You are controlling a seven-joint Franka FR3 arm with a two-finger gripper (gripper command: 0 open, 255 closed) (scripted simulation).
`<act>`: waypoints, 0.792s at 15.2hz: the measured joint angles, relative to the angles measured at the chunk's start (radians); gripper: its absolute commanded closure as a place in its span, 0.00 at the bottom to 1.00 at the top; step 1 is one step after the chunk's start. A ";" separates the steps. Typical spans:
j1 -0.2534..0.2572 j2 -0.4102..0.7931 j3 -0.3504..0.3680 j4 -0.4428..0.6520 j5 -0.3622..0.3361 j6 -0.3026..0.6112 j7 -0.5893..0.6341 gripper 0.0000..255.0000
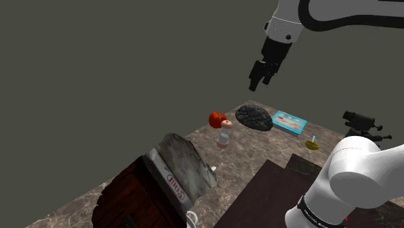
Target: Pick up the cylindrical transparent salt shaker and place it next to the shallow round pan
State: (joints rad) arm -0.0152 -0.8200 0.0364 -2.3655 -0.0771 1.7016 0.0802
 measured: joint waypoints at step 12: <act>-0.033 0.214 -0.184 -0.078 -0.008 0.273 -0.152 0.00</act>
State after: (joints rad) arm -0.0477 -0.6061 -0.1477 -2.4439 -0.0853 1.9743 -0.0720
